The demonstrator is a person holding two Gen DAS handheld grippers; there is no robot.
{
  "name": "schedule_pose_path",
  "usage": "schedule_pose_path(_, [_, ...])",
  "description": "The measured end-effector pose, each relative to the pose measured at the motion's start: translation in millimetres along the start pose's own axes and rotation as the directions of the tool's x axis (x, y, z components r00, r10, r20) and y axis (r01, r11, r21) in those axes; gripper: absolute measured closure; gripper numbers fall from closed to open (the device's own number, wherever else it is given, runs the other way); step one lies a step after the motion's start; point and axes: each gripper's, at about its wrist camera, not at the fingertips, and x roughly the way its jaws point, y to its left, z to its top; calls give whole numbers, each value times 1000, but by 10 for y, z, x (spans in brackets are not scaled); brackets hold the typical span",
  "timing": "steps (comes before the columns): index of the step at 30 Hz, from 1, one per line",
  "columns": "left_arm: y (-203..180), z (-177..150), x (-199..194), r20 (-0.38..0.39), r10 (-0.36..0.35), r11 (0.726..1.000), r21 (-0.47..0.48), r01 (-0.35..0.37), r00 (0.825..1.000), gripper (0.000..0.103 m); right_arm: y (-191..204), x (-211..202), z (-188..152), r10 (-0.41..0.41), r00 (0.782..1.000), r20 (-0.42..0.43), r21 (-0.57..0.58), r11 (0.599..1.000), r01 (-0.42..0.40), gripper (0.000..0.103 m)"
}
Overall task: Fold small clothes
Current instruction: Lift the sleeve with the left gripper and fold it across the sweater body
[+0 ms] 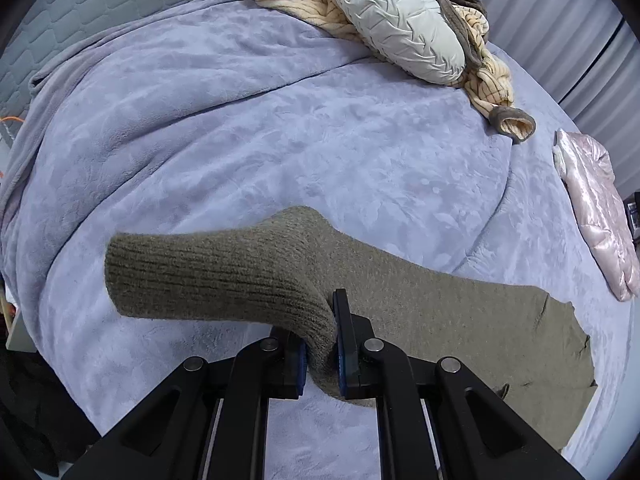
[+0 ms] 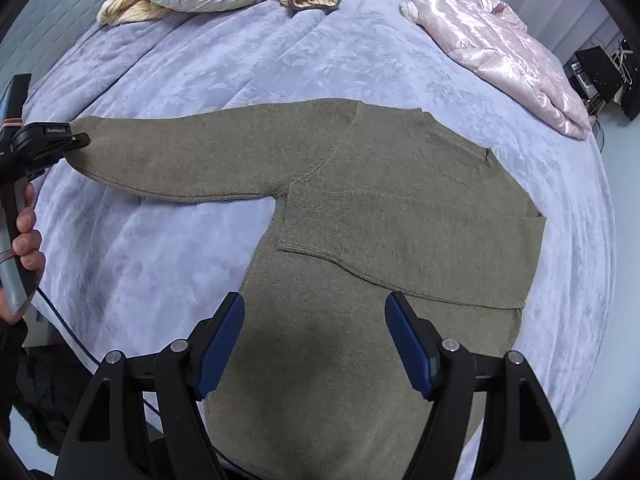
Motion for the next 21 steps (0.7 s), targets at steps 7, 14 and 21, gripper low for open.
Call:
schedule_pose_path(7, [-256,-106,-285,17,33,999,33,-33,999,91,-261,-123,-142,27,999,21,14,1000,-28,27])
schedule_pose_path(14, [-798,-236,-483,37,65,990,125,-69,997,91,-578,-247,-208,16,998,53,54,998,-19,27])
schedule_pose_path(21, [-1510,-420,-720,88,70,963,253,-91,994,91,-1017,-321,-411,29,997,71,124,992,-37,27])
